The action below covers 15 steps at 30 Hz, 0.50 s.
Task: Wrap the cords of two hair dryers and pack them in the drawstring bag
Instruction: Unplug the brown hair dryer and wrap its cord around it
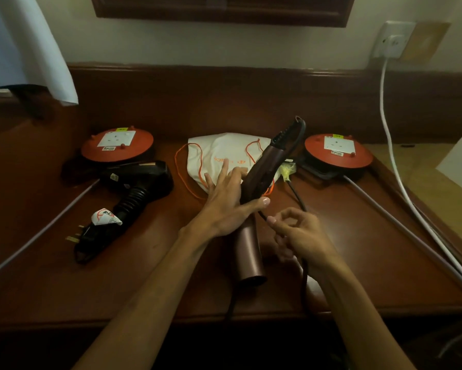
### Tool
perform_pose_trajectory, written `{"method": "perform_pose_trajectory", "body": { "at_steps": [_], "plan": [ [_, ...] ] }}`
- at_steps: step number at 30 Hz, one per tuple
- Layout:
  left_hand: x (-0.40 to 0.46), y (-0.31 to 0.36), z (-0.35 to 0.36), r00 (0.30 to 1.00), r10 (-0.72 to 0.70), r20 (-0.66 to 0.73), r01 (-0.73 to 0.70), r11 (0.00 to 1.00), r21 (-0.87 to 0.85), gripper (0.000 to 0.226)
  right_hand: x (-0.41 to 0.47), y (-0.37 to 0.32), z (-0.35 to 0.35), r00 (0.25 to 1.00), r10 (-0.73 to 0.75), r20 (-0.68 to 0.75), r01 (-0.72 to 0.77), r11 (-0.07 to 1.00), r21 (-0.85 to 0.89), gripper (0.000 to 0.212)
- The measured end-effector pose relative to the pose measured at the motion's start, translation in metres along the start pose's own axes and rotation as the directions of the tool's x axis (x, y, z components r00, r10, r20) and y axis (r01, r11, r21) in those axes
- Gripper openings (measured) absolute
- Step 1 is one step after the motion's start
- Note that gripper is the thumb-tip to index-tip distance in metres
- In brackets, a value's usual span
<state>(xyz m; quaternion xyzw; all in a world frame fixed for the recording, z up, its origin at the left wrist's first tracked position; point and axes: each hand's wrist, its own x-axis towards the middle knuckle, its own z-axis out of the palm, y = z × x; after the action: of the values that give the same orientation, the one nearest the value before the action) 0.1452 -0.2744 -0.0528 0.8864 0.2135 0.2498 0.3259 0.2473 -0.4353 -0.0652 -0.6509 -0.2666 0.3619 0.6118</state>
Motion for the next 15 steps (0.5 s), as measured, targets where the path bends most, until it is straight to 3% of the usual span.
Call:
{"method": "perform_pose_trajectory", "body": {
  "at_steps": [2,5,11,15],
  "plan": [
    [-0.001,-0.003,-0.001,0.999,0.029,0.021,-0.030,0.999,0.023,0.069,-0.001,0.002,-0.002,0.997,0.078,-0.008,-0.078,0.996,0.044,0.020],
    [-0.008,-0.004,-0.001,0.998,0.052,-0.020,-0.052,0.999,0.017,0.062,-0.007,0.002,-0.007,0.998,0.067,0.012,-0.068,0.995,0.078,0.011],
    [-0.012,0.004,0.000,0.999,0.019,0.025,-0.022,0.994,0.105,0.059,-0.009,-0.008,0.001,0.980,-0.196,0.018,0.197,0.972,-0.125,0.012],
    [-0.013,0.002,-0.004,0.998,-0.025,0.065,0.029,0.997,-0.066,0.049,0.001,-0.012,0.002,0.985,-0.171,-0.031,0.163,0.971,-0.173,0.011]
  ]
}}
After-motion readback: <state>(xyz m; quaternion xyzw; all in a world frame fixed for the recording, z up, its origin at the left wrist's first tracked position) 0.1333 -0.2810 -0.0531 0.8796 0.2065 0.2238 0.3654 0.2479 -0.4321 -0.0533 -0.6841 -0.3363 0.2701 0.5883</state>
